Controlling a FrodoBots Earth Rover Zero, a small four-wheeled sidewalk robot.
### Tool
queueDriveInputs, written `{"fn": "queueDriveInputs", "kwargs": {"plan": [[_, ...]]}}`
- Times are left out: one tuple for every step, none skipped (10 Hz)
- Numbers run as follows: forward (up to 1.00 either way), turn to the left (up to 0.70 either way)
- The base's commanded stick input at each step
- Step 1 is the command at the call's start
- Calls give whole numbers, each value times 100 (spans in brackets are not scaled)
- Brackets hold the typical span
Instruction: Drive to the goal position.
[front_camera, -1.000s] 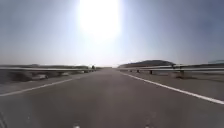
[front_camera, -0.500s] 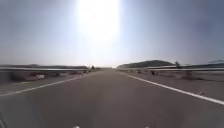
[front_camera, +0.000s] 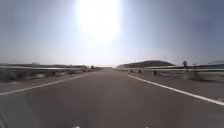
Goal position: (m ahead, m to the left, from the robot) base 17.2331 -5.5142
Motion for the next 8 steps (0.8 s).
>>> {"fn": "queueDriveInputs", "kwargs": {"plan": [[100,0],[100,2],[100,2],[100,2],[100,2],[100,0],[100,1],[100,0]]}}
